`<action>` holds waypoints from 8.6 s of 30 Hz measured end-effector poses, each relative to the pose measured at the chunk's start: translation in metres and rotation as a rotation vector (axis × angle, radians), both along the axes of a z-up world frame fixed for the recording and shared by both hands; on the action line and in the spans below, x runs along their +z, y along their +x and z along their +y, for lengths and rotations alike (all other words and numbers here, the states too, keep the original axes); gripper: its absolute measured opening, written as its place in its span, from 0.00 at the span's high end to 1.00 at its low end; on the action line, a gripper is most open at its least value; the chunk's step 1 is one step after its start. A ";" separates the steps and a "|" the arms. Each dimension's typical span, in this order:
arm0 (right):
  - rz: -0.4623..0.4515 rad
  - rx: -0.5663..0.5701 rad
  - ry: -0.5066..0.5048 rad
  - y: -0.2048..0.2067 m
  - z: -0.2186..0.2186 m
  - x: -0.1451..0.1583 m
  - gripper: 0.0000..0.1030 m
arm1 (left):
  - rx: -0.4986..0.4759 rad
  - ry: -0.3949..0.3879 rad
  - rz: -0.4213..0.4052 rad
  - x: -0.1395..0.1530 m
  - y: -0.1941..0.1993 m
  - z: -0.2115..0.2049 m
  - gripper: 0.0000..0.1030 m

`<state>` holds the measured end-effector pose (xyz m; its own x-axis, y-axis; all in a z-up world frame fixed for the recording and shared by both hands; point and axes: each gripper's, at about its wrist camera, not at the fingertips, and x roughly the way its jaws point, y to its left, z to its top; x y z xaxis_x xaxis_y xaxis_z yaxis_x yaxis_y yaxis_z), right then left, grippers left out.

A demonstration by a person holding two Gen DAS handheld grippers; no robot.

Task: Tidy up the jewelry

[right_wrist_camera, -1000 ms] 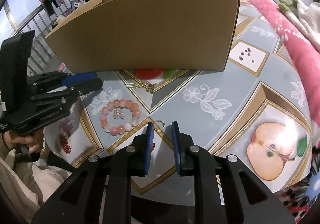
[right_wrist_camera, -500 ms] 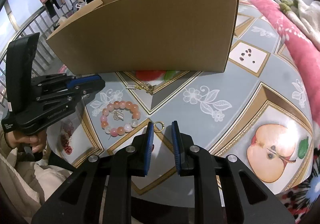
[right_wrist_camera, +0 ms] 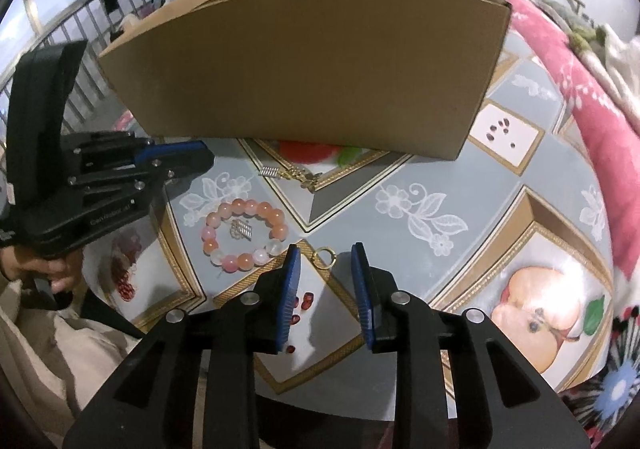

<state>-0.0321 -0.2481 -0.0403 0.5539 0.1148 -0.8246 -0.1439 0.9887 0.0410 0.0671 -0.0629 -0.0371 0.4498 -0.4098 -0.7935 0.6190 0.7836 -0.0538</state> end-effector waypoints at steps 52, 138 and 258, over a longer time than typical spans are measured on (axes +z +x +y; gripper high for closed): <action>-0.030 -0.012 0.022 -0.012 -0.005 0.003 0.90 | -0.038 0.062 -0.012 -0.001 -0.005 -0.009 0.81; -0.332 -0.106 0.167 0.001 -0.083 0.123 0.63 | 0.165 -0.313 -0.107 0.131 0.029 0.077 0.68; 0.053 -0.137 0.304 0.012 -0.049 0.006 0.69 | -0.002 0.118 0.040 -0.004 -0.010 -0.011 0.85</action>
